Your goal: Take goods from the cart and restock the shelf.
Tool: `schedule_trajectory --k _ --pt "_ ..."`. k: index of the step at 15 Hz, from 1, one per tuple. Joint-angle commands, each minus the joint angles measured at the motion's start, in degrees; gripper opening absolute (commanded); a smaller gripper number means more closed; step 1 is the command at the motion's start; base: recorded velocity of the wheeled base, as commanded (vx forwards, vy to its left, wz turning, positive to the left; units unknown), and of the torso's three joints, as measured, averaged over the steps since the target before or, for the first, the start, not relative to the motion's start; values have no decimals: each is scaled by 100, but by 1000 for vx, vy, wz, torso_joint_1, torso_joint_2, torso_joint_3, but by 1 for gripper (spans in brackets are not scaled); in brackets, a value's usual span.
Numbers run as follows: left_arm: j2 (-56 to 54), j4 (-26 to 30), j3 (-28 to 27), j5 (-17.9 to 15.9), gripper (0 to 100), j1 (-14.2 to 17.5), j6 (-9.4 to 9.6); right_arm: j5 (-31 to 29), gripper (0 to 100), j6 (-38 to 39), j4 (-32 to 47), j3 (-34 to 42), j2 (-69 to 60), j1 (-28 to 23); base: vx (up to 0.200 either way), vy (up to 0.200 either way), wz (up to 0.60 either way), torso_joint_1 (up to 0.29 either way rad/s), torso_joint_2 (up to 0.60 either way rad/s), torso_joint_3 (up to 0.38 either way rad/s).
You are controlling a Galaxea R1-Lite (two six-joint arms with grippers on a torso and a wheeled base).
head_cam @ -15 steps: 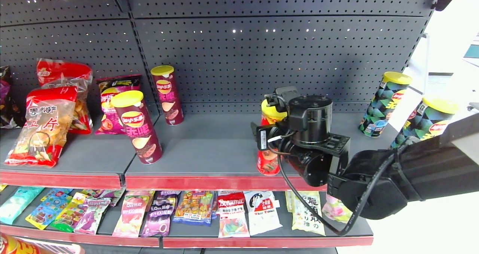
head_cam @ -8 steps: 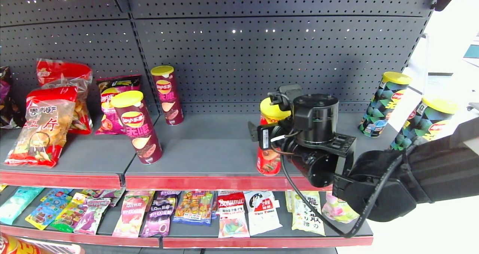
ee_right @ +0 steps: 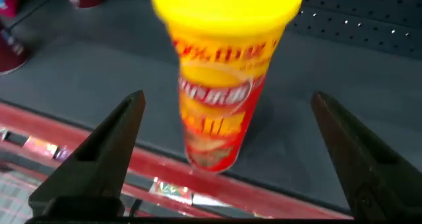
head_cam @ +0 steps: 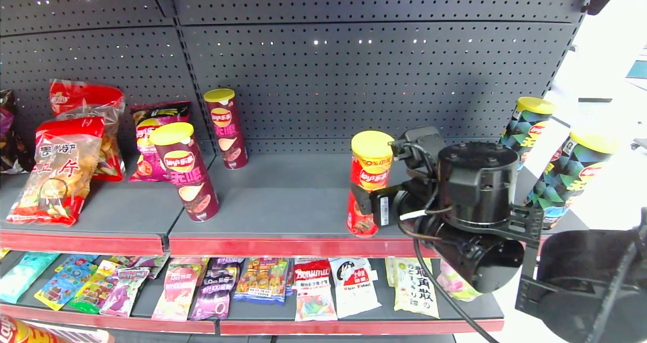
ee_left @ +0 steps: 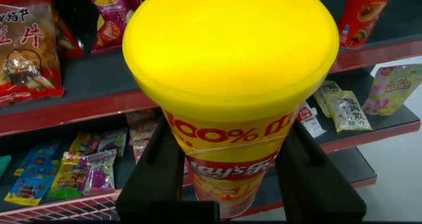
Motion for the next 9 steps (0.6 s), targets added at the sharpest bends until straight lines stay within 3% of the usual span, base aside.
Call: schedule_trajectory --k 1,5,6,7,8,9 --pt "10 -3 2 1 0 -5 -1 19 100 4 2 413 -408 287 0 0 0 0 0 0" --pt "36 -3 29 -26 0 -5 -1 80 100 -14 2 923 -1331 647 0 0 0 0 0 0" --pt "107 -3 2 -26 0 -5 -10 441 100 -58 37 1222 -1823 498 0 0 0 0 0 0" --pt "203 -12 -24 -26 0 -5 -10 880 100 -207 90 1485 -2254 -21 0 0 0 0 0 0" --pt "326 -29 -59 -43 0 -5 -10 1425 100 -585 90 1784 -2667 -891 0 0 0 0 0 0" --pt "335 -29 -59 -43 0 -5 -10 1460 100 -612 90 1802 -2702 -961 0 0 0 0 0 0"
